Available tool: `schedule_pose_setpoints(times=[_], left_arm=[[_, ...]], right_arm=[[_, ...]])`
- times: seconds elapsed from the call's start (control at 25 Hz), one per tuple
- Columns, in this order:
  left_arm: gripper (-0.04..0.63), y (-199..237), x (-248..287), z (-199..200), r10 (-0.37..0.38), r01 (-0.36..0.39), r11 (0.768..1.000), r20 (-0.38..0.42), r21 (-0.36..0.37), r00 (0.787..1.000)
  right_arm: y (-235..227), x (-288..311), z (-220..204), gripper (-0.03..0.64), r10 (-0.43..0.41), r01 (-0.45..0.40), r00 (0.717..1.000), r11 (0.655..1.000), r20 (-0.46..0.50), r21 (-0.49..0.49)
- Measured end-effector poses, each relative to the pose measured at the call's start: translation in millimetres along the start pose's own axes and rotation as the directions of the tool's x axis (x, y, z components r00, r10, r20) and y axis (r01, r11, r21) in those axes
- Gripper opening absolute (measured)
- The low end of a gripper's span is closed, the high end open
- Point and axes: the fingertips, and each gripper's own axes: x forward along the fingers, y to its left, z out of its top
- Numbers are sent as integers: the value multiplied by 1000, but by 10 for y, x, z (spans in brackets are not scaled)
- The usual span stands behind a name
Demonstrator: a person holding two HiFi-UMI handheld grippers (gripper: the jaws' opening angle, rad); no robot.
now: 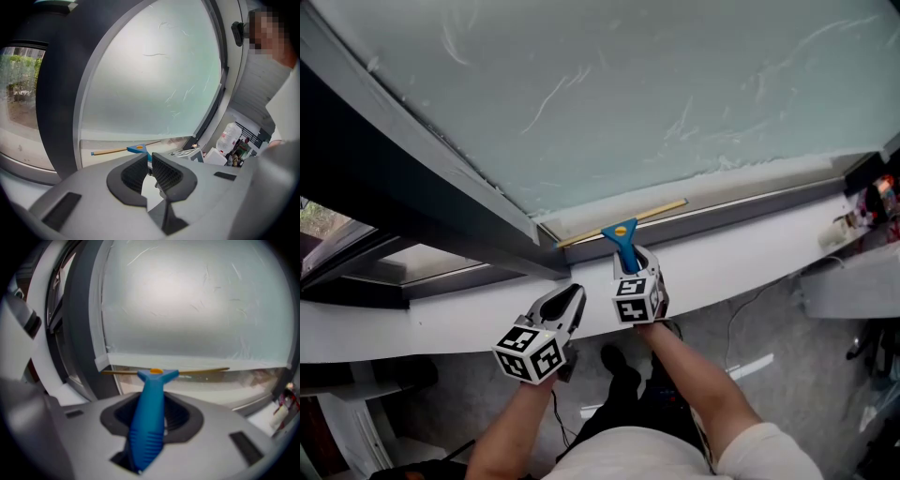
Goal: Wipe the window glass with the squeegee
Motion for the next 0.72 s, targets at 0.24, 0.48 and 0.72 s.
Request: schedule_pose_setpoints(times=[0.24,0.48,0.72], left_arm=[[52,-162,-71,72,-28,28,1000,19,0,999],[52,-316,-158,50,-61,61,998,20,3,998],[52,-578,-239,121,-112,111,994,38,22,993]], right_arm=[[31,-343,29,150,62,-61,998,997,-19,35],[-72,-723,38,151,33,-33,997,999,-68,3],[-225,-1170,140,150,25,-25,999,1000,-40,-4]])
